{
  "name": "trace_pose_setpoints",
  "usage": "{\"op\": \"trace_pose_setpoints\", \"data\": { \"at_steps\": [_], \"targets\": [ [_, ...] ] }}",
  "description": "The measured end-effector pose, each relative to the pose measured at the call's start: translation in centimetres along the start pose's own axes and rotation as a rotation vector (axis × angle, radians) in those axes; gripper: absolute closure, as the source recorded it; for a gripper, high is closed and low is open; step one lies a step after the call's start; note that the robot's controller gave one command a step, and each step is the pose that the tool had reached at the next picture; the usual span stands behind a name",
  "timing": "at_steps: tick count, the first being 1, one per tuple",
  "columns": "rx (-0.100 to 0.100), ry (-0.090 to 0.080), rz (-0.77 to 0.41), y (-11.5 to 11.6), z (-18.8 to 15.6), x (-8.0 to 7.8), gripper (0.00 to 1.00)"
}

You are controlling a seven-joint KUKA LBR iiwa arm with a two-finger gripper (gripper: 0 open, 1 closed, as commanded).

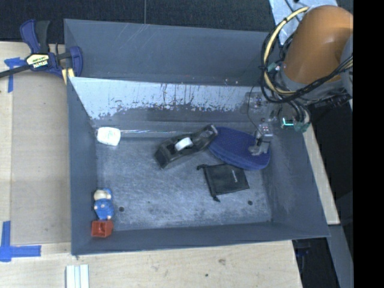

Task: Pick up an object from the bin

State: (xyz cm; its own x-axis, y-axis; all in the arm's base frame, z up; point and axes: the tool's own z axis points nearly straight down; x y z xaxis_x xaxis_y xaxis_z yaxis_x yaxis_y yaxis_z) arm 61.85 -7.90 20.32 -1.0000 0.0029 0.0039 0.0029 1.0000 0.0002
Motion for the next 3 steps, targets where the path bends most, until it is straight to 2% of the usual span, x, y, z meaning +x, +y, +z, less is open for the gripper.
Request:
{"op": "trace_pose_setpoints", "data": {
  "at_steps": [1, 2, 3],
  "targets": [
    [0.000, -0.001, -0.039, -0.6, 10.5, 2.9, 0.00],
    [0.001, -0.004, -0.904, 4.9, 13.4, 4.9, 0.00],
    [0.002, -0.006, -0.901, 4.8, 13.3, 4.9, 1.00]
  ]
}}
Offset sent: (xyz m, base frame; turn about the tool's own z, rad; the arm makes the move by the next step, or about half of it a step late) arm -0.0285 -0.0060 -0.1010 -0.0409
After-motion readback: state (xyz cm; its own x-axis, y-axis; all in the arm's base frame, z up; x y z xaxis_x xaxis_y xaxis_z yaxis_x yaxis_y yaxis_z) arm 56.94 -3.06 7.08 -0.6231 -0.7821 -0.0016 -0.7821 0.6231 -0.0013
